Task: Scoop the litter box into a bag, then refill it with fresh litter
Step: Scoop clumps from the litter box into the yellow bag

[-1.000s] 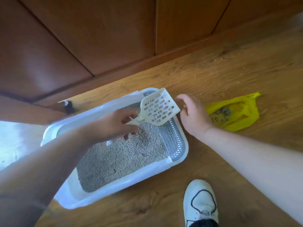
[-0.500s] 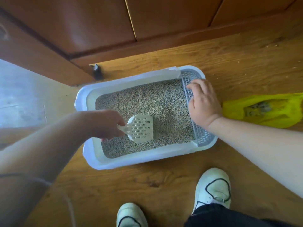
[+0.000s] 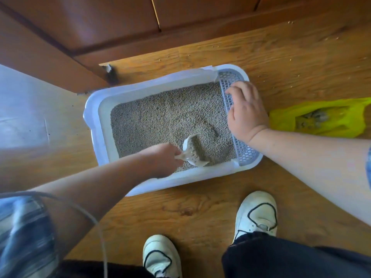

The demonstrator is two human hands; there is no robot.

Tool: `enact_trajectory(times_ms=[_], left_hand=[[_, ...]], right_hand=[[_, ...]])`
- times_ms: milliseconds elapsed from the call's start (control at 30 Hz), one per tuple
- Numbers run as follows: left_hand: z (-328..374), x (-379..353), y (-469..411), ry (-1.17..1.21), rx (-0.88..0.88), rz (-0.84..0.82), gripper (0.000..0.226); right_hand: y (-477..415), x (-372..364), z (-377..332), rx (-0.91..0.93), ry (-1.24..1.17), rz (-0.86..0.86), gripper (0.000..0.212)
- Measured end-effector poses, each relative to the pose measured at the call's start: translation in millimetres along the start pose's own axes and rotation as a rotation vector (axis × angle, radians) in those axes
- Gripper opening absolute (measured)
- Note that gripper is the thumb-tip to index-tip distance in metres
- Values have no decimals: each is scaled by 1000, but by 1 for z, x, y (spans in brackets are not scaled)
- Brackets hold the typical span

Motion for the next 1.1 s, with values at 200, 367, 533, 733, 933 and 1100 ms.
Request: enact_trajectory(times_ms=[200, 367, 533, 733, 933, 1100], left_hand=[[23, -6, -25, 18, -78, -2, 23], [33, -9, -39, 105, -151, -39, 22], [39, -9, -44, 140, -220, -33, 25], [29, -10, -34, 163, -289, -83, 19], [-1, -3, -19, 181, -272, -65, 20], [-9, 3, -7, 187, -286, -18, 30]], right_hand=[[0, 2, 1, 9, -2, 20, 43], [0, -1, 2, 24, 2, 26, 43], [-1, 0, 1, 32, 13, 30, 43], [0, -1, 2, 29, 10, 31, 43], [0, -2, 0, 38, 0, 37, 42], [1, -2, 1, 31, 1, 39, 43]])
Point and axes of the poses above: each hand's wrist, its own y-axis away from the middle knuckle, its own x-axis out of the back of the hand, z = x × y, the point moved 9 cm from there along -y, towards the middle knuckle, and after that the axes turned 8 degrees about -z, right-handed, at the moved point
